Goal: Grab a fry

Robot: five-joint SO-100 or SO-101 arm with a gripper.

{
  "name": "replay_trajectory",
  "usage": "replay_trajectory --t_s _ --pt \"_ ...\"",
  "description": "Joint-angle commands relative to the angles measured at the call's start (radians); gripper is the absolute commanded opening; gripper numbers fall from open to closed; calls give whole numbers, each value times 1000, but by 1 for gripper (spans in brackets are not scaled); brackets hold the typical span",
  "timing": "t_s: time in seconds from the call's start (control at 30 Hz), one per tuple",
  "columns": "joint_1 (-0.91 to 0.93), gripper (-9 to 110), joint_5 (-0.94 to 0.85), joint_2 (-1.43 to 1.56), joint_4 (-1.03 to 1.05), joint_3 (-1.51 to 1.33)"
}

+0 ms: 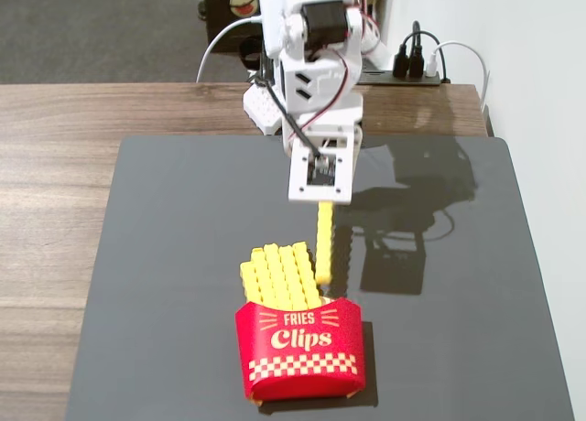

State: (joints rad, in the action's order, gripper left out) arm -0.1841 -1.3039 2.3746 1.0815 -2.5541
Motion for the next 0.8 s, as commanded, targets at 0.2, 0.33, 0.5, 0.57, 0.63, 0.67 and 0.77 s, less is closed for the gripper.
replay_trajectory --t_s 0.2,0.33,0.5,0.57,0.63,0.67,0.77 --pt "20 1 -32 288 215 -18" --pt "41 1 -80 362 288 6" --pt "87 1 -124 345 319 78" --pt "110 1 -144 331 324 109" --pt "124 1 -158 319 333 137" --pt "129 1 -166 313 337 150" --pt "133 1 -175 288 344 187"
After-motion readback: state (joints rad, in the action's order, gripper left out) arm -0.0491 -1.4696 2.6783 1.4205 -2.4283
